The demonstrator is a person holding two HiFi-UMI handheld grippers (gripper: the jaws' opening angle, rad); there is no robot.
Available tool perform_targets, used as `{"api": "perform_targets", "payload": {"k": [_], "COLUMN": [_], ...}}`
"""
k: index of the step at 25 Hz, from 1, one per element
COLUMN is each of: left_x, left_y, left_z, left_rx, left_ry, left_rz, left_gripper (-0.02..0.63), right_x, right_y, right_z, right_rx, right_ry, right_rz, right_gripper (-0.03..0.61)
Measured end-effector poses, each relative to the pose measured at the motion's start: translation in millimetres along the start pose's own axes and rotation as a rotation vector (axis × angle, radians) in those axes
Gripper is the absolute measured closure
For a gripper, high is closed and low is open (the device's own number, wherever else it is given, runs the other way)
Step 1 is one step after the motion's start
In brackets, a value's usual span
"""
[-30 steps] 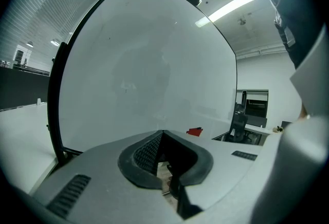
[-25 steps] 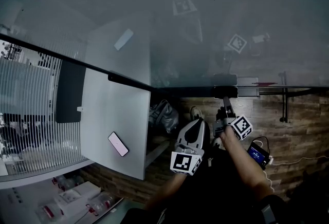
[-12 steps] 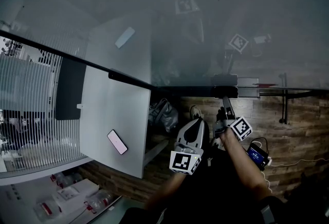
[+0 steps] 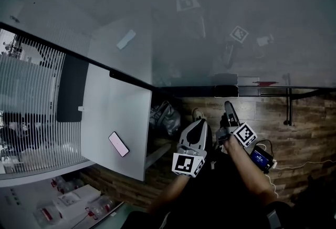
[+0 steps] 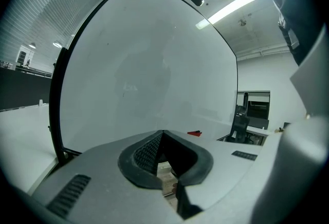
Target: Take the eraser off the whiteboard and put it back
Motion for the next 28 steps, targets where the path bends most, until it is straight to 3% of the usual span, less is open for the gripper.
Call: {"api": "perform_targets", "payload": {"k": [4, 6, 9, 14, 22, 25, 28], "left_x": [3.8, 7.0, 14.5, 25.2, 32.3, 32.8, 37.2], "left_y": [8.7, 13.7, 26.2, 48.1, 65.1, 68.0, 78.9], "left_z": [10.8, 17.6, 28.7, 43.9, 48.6, 46.6, 39.2], "left_rx": [0.004, 0.008, 0.021, 0.035, -0.007, -0.029, -0.040], "left_ry": [-0.006, -0.020, -0.035, -0.075, -0.117, -0.121, -0.127], "left_rz": [0.023, 0.029, 0.045, 0.066, 0.094, 0.109, 0.123], "left_gripper": [0.607, 0.607, 0.607, 0.607, 0.607, 0.607, 0.607], "right_x": [-0.8, 1.7, 4.9, 10.3, -2.2, -8.7, -19.3], "right_y": [19.5, 29.5, 44.0, 65.7, 110.1, 123.5, 135.7], "right_z": [-12.2, -18.3, -29.7, -65.2, -136.8, -153.9, -163.6], "right_rx": [0.030, 0.011, -0.001, 0.059, 0.099, 0.067, 0.030], "right_ry": [0.016, 0.057, 0.139, 0.357, 0.894, 1.013, 1.052], "right_rz": [-0.020, -0.025, -0.055, -0.098, -0.054, -0.024, -0.004], "right_gripper": [0.387, 0.531, 0.561, 0.563, 0.563, 0.563, 0.563]}}
Point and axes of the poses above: the fingertips, and each gripper's own axes: y backward along the fingers, z to its right, x out of its top, the point moved 9 cm from there along y, backward along the fingers, and after that the axes turned 5 degrees about -y, right-handed, at the moved point
